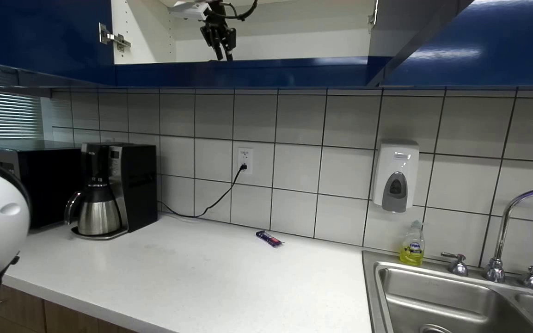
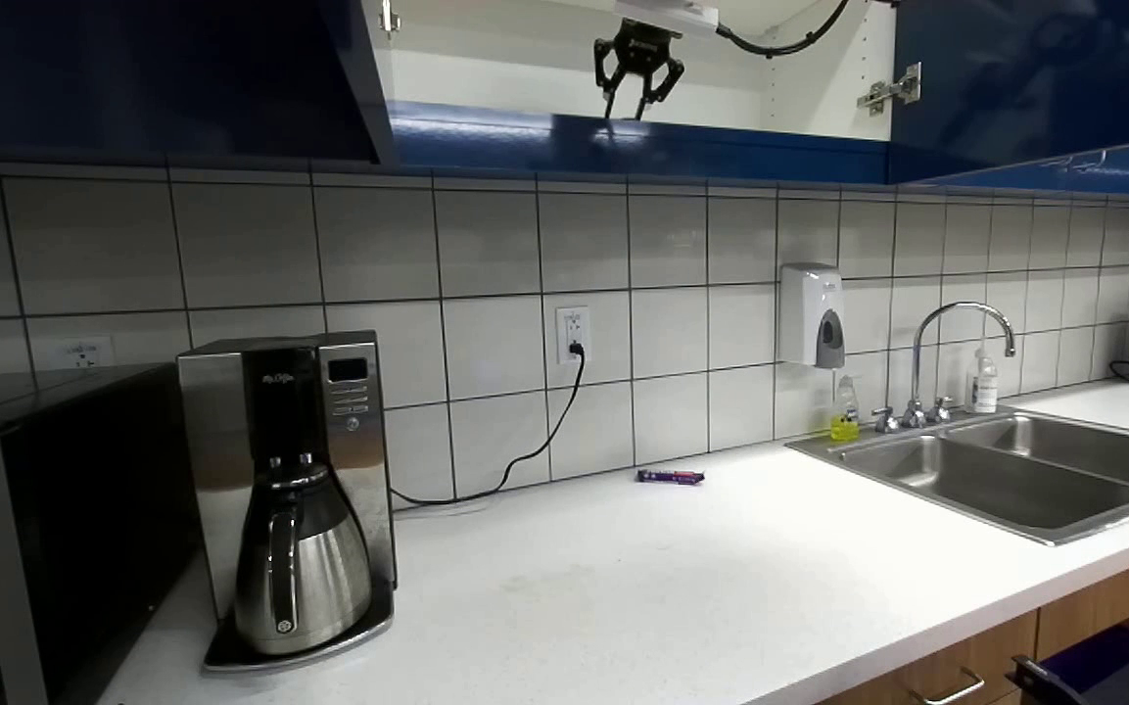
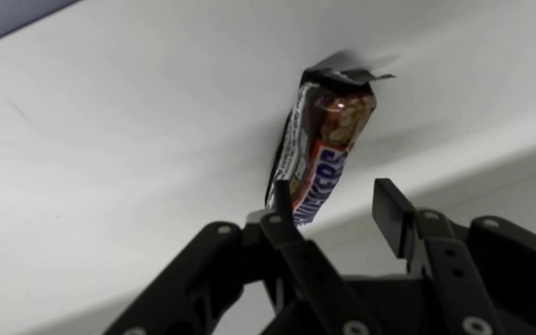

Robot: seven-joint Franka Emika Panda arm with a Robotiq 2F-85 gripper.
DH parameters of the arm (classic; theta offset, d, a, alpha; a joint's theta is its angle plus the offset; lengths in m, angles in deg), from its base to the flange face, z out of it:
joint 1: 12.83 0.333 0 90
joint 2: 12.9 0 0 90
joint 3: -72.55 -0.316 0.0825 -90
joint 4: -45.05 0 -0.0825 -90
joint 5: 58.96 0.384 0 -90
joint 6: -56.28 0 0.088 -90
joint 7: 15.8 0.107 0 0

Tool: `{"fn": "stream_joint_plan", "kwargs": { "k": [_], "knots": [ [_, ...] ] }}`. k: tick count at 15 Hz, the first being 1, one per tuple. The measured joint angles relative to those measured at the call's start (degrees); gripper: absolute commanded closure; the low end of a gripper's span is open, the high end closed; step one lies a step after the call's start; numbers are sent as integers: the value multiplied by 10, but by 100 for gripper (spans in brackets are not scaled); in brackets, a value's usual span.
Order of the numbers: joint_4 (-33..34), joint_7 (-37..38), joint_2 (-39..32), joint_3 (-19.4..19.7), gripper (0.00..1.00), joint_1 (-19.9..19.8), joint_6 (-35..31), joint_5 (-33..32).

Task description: Put the brown packet in the open upper cabinet.

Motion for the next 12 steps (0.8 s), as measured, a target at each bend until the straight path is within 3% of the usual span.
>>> {"fn": "stream_joint_plan", "kwargs": {
  "k": [2,3,12],
  "knots": [
    [1,1,0,1,3,0,0,0],
    [1,1,1,2,0,0,0,0],
    [-40,1,37,5,0,0,-2,1]
  ]
}}
